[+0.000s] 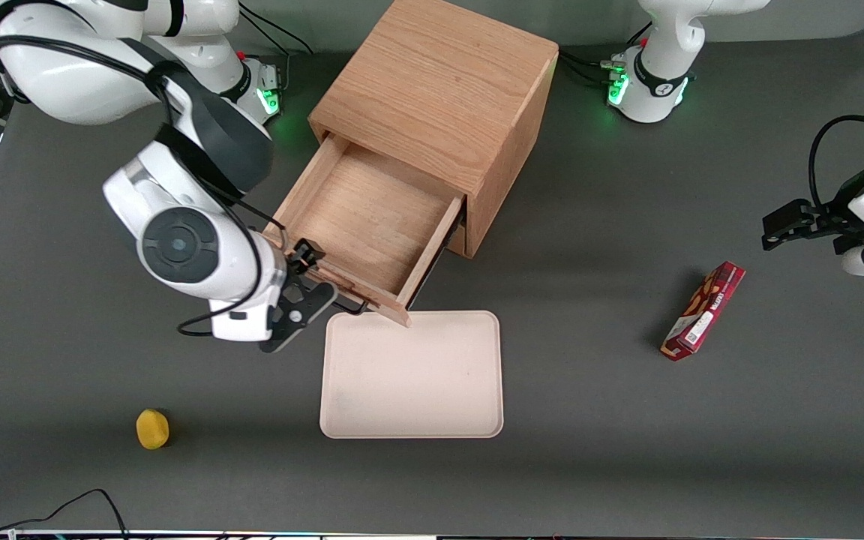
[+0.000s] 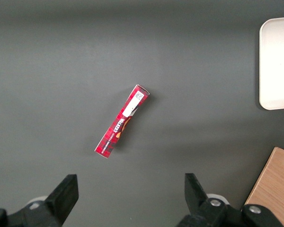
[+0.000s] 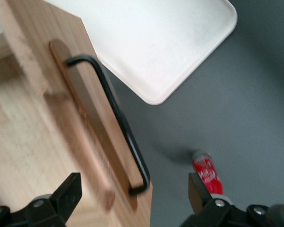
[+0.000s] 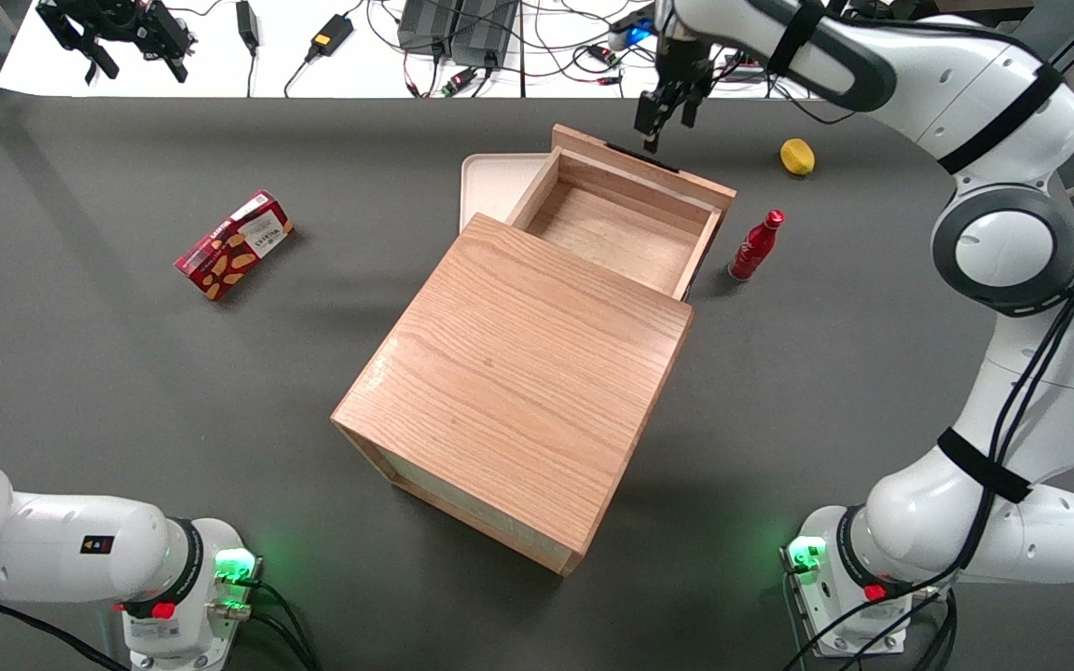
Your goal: Open upper drawer
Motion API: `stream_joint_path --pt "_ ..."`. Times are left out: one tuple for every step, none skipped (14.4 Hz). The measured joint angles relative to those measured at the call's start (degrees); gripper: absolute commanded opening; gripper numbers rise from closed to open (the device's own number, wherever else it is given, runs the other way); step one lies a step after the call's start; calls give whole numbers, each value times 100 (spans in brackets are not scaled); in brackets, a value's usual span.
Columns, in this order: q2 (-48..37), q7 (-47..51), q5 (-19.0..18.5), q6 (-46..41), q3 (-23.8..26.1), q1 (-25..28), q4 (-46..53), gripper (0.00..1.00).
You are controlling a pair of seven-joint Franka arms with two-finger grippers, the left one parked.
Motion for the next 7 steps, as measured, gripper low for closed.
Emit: stream_joint_path --pt "-92 28 8 -126 2 -18 94 100" --pt "-221 134 33 -205 2 -62 161 100" --pt "-373 281 82 -254 2 -141 200 100" --pt "-548 409 143 -318 3 -251 206 100" --pt "-725 515 206 -409 4 -383 199 100" --pt "-891 606 305 -512 4 -536 184 100" --pt "-1042 724 455 -574 3 -705 167 100"
